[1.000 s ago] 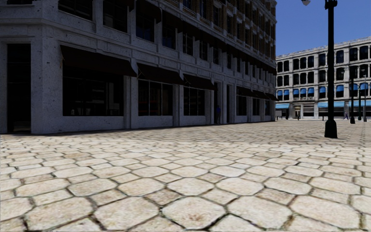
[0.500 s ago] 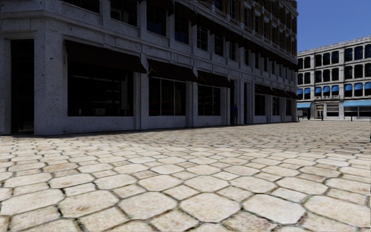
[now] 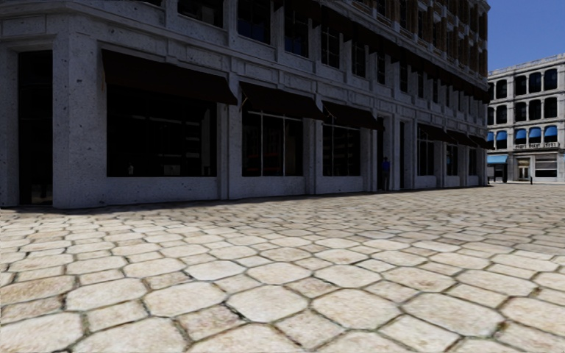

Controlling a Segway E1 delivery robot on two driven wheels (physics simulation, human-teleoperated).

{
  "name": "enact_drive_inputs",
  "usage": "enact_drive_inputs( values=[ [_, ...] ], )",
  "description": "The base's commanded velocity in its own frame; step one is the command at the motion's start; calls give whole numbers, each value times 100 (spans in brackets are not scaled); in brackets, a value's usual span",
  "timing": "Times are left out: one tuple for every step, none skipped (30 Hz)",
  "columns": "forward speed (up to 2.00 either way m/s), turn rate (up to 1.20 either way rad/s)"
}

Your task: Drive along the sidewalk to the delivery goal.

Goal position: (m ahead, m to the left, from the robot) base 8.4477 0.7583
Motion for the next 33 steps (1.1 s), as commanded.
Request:
enact_drive_inputs(
  values=[
    [200, 0],
    [200, 0],
    [200, 5],
    [198, 7],
    [190, 9],
    [186, 14],
    [186, 14],
    [186, 23],
    [185, 27],
    [185, 28],
    [185, 29],
    [185, 29],
    [185, 29],
    [185, 30],
    [185, 30],
    [185, 34],
    [185, 34],
    [185, 35],
    [185, 35],
    [185, 35],
    [185, 36],
    [185, 36],
    [185, 36],
    [185, 36],
    [185, 36],
    [185, 36],
    [185, 36],
    [185, 36],
    [185, 36],
    [185, 36],
    [185, 36],
    [185, 36],
    [185, 36]
  ],
)
